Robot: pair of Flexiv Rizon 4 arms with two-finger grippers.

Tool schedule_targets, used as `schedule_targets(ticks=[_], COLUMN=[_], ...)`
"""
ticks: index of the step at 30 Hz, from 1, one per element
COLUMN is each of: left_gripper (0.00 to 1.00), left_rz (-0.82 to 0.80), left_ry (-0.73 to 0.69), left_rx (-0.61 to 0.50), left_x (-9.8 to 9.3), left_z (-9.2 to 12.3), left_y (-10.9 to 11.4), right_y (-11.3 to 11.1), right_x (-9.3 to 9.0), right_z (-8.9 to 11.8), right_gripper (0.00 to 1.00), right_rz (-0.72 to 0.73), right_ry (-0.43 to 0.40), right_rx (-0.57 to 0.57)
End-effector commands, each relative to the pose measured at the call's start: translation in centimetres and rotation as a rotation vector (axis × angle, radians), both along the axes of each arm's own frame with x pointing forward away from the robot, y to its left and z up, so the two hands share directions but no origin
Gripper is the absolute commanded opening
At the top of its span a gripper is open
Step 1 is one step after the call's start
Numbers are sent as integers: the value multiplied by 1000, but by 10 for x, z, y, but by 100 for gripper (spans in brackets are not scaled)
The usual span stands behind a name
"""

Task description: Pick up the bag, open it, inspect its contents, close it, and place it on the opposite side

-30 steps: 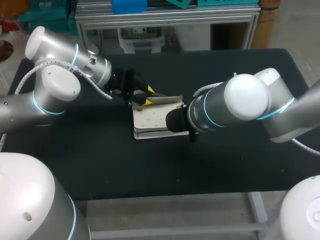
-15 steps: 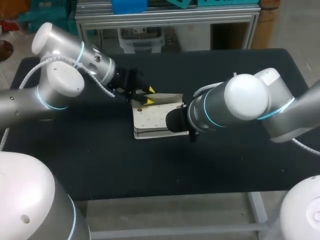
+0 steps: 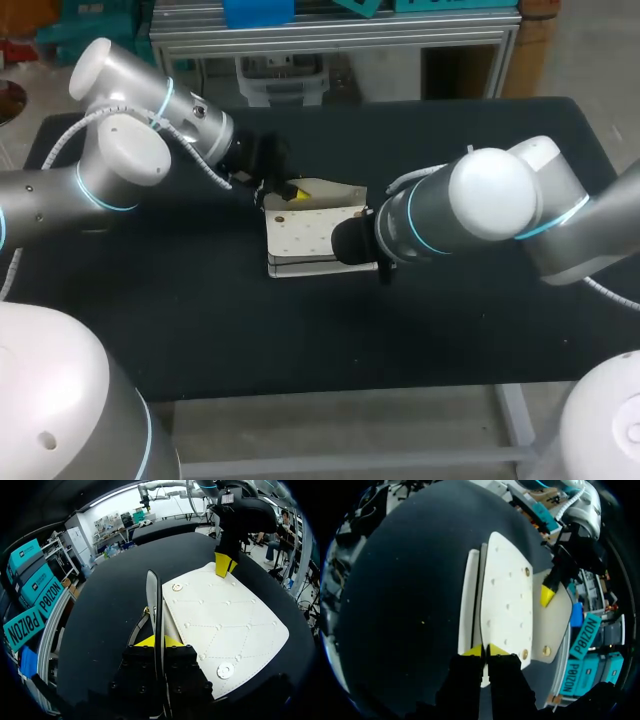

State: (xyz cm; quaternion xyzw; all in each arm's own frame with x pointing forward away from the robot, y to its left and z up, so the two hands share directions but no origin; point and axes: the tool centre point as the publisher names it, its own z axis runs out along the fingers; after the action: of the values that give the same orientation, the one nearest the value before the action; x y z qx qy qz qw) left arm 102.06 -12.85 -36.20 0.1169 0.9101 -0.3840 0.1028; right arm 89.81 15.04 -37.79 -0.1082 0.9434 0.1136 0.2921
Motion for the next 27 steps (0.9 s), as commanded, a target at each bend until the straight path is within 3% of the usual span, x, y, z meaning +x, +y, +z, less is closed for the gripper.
schedule_targets(ticks=[1, 2, 3, 18, 19, 20, 21, 23, 27], left_gripper=[0, 0, 0, 0, 0, 0, 0, 0, 0], left_rz=[2, 3, 5, 98, 108, 117, 133, 155, 155], left_ry=[-8, -11, -15, -103, -111, -116, -116, -122, -122], left_rx=[-20, -24, -29, -74, -73, -76, -83, -95, -95], left_x=[-3, -4, -5, -11, -12, -13, -14, -15, -15], left_z=[4, 7, 9, 63, 66, 70, 73, 82, 82], left_y=[5, 6, 6, 10, 10, 10, 10, 12, 12], right_y=[-2, -2, -1, 23, 23, 22, 21, 19, 15], right_x=[-2, -3, -4, -42, -42, -42, -42, -42, -40], right_z=[4, 6, 9, 69, 72, 76, 80, 86, 96], right_gripper=[12, 49, 100, 100, 85, 59, 43, 0, 0], right_rz=[13, 19, 15, 75, 71, 64, 58, 48, 42], right_ry=[12, 21, 20, -20, -28, -35, -44, -58, -82], right_rx=[24, 29, 24, 56, 49, 44, 43, 38, 37])
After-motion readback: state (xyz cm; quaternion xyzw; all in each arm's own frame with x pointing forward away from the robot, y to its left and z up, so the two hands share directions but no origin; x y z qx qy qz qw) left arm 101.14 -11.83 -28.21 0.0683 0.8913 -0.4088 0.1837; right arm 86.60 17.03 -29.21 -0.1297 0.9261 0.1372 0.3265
